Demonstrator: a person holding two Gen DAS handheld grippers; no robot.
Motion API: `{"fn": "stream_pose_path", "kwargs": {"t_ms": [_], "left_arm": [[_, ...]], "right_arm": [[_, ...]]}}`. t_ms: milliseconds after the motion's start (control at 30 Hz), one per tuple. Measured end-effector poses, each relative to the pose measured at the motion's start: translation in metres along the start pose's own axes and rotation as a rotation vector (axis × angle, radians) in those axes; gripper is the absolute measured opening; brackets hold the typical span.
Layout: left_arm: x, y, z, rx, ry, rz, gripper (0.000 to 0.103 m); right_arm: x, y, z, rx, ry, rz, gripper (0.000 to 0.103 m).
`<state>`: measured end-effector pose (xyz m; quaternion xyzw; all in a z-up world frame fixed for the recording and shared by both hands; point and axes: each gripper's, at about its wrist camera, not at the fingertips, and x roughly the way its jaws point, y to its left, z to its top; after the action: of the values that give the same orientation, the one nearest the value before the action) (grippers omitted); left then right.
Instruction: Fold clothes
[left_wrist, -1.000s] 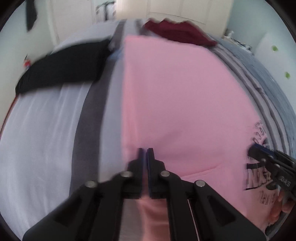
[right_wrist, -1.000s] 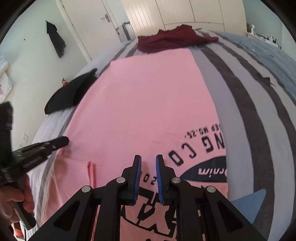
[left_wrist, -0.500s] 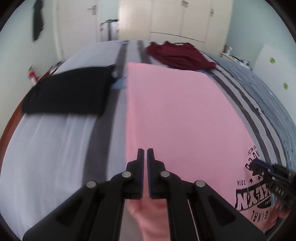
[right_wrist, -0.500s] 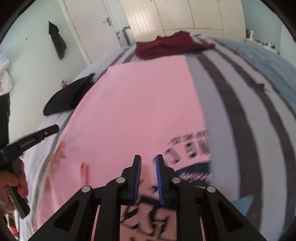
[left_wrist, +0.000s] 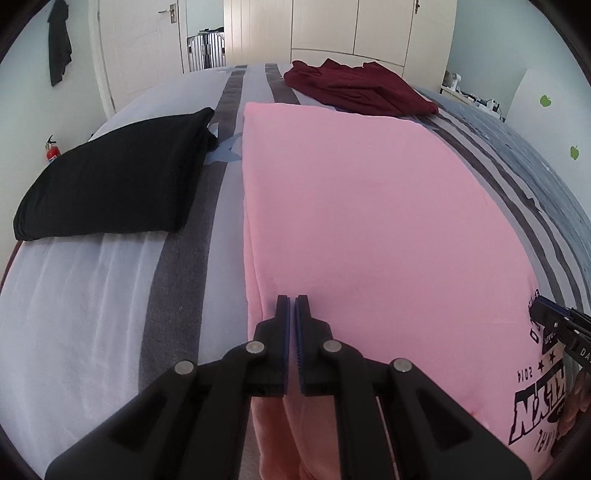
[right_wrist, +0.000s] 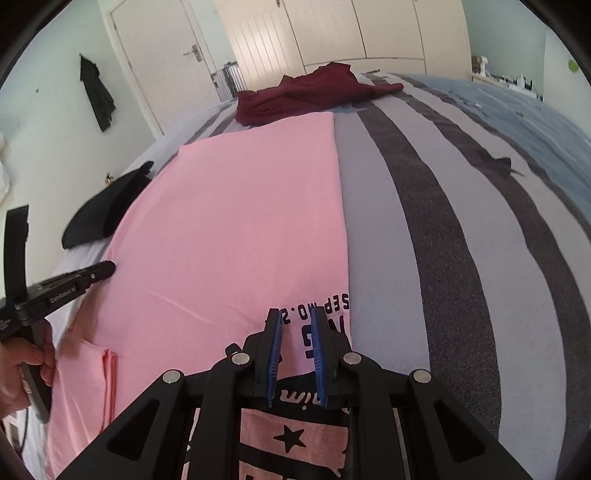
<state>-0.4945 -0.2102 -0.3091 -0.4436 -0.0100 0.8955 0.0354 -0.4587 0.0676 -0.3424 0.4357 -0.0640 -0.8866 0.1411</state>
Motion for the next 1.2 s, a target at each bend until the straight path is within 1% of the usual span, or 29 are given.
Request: {"fn": "stream_pose_path", "kwargs": {"t_ms": [67,167,267,467,567,633,700,800,933,1067,1133,1200], "left_arm": [[-0.017,0.004,0.000,-0.038,-0.020,0.008,0.004],[-0.054,0.005,-0.012,-0.046,-0.067,-0.008,0.004],[-0.091,0.000,-0.042,-0.025,-0.060,-0.025,0.004],[-0.144,-0.019,-0.116,0.016,-0.016,-0.035,0.004],[-0.147,-0.027,-0.148,0.024,0.025,-0.020,0.004],[-0.135,-0.025,-0.163,-0.008,0.066,-0.018,0.004],[-0.126,-0.022,-0.176,-0.021,0.071,-0.003,0.004],[-0.130,-0.023,-0.179,-0.032,0.051,0.007,0.004],[-0.136,-0.022,-0.183,-0.064,0.075,0.010,0.004],[-0.147,-0.025,-0.185,-0.048,0.091,0.017,0.004],[-0.146,-0.025,-0.171,-0.052,0.064,0.005,0.004],[-0.143,-0.025,-0.152,-0.054,0.027,-0.007,0.004]], "right_arm": [[-0.006,0.005,0.002,-0.025,0.005,-0.016,0.015],[-0.025,0.012,-0.001,-0.053,-0.005,-0.010,0.015],[-0.050,0.023,-0.013,-0.092,-0.012,0.018,0.015],[-0.090,0.042,-0.060,-0.117,0.023,0.064,0.015],[-0.097,0.044,-0.081,-0.129,0.047,0.066,0.015],[-0.093,0.041,-0.093,-0.111,0.083,0.067,0.015],[-0.089,0.039,-0.104,-0.113,0.102,0.058,0.015],[-0.091,0.036,-0.116,-0.139,0.101,0.070,0.015],[-0.097,0.035,-0.122,-0.138,0.105,0.070,0.015],[-0.104,0.035,-0.126,-0.128,0.118,0.058,0.015],[-0.109,0.039,-0.123,-0.129,0.115,0.055,0.015],[-0.112,0.040,-0.114,-0.127,0.092,0.060,0.015]]}}
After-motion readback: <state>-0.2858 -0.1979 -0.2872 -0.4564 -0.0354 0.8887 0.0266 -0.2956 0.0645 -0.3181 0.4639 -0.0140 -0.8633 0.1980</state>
